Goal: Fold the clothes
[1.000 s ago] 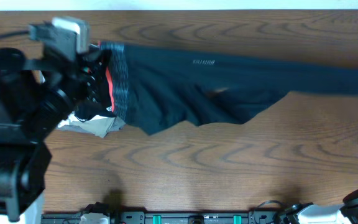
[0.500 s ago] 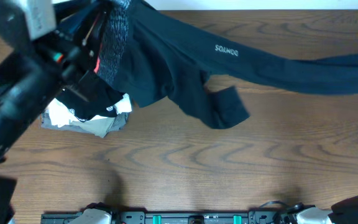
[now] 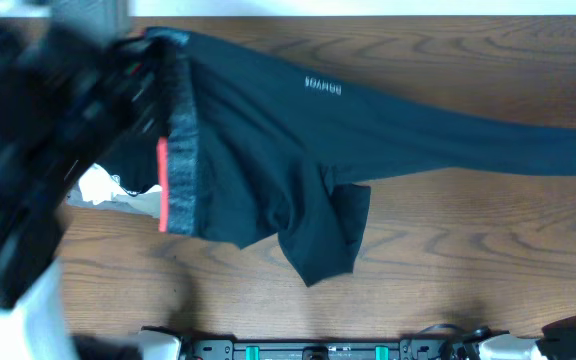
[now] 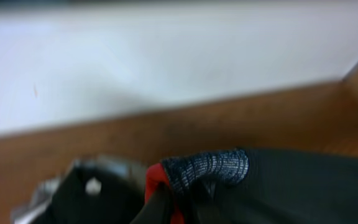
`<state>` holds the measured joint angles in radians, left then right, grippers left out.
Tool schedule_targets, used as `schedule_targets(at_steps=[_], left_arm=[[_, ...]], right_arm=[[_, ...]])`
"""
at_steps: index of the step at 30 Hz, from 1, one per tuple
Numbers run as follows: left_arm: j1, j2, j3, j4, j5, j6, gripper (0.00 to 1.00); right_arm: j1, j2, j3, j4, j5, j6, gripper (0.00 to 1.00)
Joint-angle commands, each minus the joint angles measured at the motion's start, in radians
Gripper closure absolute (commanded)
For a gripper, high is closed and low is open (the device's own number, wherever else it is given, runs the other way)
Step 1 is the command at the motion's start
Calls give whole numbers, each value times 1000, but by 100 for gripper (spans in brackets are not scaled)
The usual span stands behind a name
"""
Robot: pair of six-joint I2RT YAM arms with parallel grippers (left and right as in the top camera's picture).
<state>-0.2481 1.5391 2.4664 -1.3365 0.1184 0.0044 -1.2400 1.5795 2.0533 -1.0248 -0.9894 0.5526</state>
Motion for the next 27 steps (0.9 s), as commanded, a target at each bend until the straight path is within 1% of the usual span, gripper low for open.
schedule_targets(at_steps=[1,3,4,7,10,15,19,21,27], left_arm=[[0,148,-15,-26,-60,22,91],[0,225,-15,-44,-60,25,91],[0,260,-15,-48,-60,27,91],[0,370,-15,-50,-60,29,91],[1,476,-15,-25,-68,37,91],[1,603,-15,22,-127,41,91],[1,689,-15,40,-127,47,90],[1,715,-15,39,-127,46,91],[1,716,-14,57,-127,44,91]], right_arm=[[61,58,0,-115,320,-227,99],[104,95,-3,-174,480,-256,99],[121,114,-6,-185,528,-261,99],[175,185,-9,-192,599,-277,99],[233,279,-9,-181,597,-300,99],[305,433,-9,-138,597,-332,99],[355,548,-9,-73,509,-417,99],[372,580,-9,-68,476,-442,99],[385,594,-9,-21,485,-441,99]])
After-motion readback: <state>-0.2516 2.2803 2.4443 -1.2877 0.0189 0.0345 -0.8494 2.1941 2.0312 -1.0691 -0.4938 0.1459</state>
